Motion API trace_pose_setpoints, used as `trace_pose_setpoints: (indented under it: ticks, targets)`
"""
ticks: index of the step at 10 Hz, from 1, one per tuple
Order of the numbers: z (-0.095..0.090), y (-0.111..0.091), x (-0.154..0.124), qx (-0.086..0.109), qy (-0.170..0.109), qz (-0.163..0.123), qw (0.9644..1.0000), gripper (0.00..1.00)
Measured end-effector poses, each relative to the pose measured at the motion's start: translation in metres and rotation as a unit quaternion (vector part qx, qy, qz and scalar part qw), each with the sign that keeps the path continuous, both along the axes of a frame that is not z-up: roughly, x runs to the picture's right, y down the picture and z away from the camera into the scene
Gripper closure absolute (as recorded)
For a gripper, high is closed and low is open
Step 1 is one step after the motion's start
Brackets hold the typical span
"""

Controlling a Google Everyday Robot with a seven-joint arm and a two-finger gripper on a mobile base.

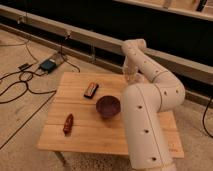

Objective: Place the ceramic cup in the ceramic bowl

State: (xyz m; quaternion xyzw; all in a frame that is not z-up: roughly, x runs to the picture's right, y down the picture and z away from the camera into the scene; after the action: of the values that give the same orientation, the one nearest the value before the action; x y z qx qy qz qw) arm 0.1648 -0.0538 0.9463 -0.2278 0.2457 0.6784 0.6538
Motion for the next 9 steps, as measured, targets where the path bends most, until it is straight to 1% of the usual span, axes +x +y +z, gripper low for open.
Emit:
trace_pose_setpoints:
  ticks: [2,3,4,5,6,7,9]
  targets:
    - [-0.016,-0.008,-0.004,0.007,0.006,-0.029,0.9995,1.0]
    - [-0.025,-0.011,-0.013,0.009,0.004,-0.049,0.9987,1.0]
    - [-0.038,-0.008,-0.031,0.009,-0.003,-0.08,0.9968,1.0]
    - [-0.049,-0.004,-0.045,0.009,-0.011,-0.099,0.995,1.0]
    - [-0.063,0.003,-0.064,0.009,-0.021,-0.124,0.992,1.0]
    - [-0.079,0.013,-0.083,0.008,-0.029,-0.149,0.9883,1.0]
    - [-0.105,0.031,-0.11,0.006,-0.036,-0.196,0.98,1.0]
